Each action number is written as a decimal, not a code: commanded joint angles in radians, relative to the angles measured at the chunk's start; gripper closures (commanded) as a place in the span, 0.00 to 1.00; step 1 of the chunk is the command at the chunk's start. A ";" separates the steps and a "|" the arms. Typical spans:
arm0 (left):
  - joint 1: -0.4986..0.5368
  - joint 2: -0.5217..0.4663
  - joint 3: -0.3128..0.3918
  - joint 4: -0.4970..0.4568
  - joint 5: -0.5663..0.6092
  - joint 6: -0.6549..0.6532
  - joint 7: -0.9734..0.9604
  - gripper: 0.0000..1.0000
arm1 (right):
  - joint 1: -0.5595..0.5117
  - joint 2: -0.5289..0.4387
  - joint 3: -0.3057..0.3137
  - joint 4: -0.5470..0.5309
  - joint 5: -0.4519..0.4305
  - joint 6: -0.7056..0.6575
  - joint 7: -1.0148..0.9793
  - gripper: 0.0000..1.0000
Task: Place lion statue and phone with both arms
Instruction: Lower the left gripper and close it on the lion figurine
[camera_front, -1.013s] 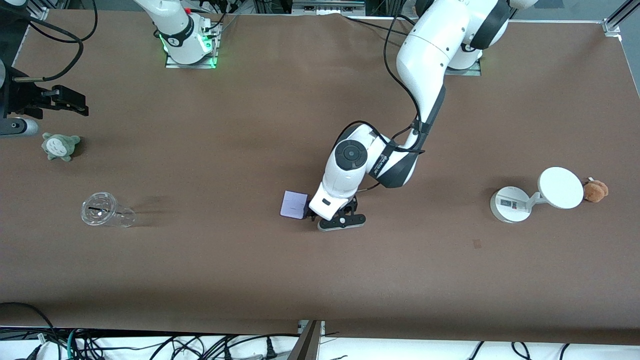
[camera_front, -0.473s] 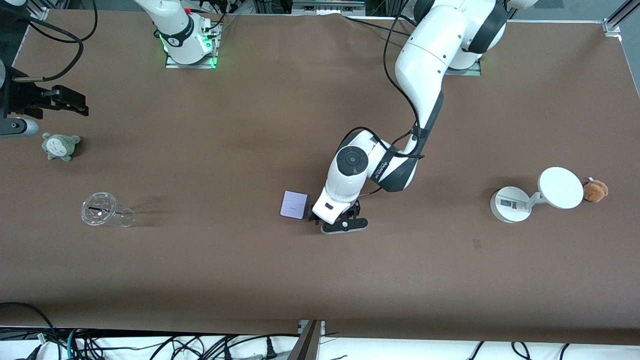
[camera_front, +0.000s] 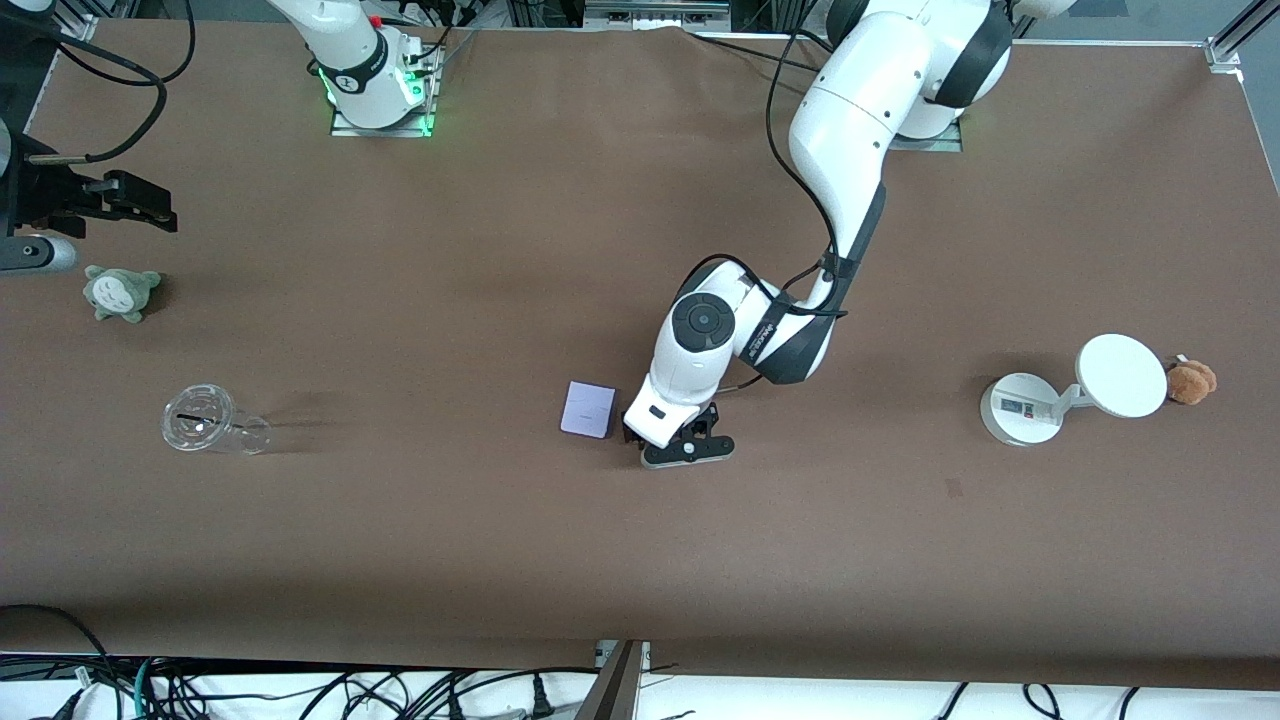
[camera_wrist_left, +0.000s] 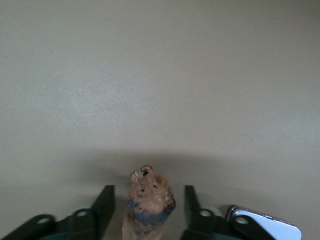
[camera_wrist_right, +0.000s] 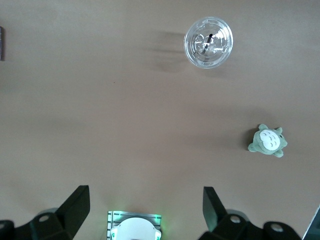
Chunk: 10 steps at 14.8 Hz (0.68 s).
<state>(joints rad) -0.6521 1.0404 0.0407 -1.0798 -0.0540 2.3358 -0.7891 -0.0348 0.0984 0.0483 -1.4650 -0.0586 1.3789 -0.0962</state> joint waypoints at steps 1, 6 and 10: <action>-0.009 0.003 0.007 0.029 0.020 -0.016 0.010 0.79 | -0.007 0.011 0.007 0.025 0.003 -0.006 -0.002 0.00; 0.012 -0.016 0.008 0.008 0.022 -0.027 0.017 1.00 | -0.005 0.011 0.007 0.025 0.000 -0.007 0.001 0.00; 0.104 -0.066 0.008 -0.002 0.022 -0.131 0.180 1.00 | -0.005 0.011 0.008 0.026 0.000 -0.007 0.004 0.00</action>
<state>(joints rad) -0.6042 1.0205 0.0571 -1.0706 -0.0514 2.2687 -0.6970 -0.0348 0.0984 0.0484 -1.4650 -0.0587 1.3789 -0.0962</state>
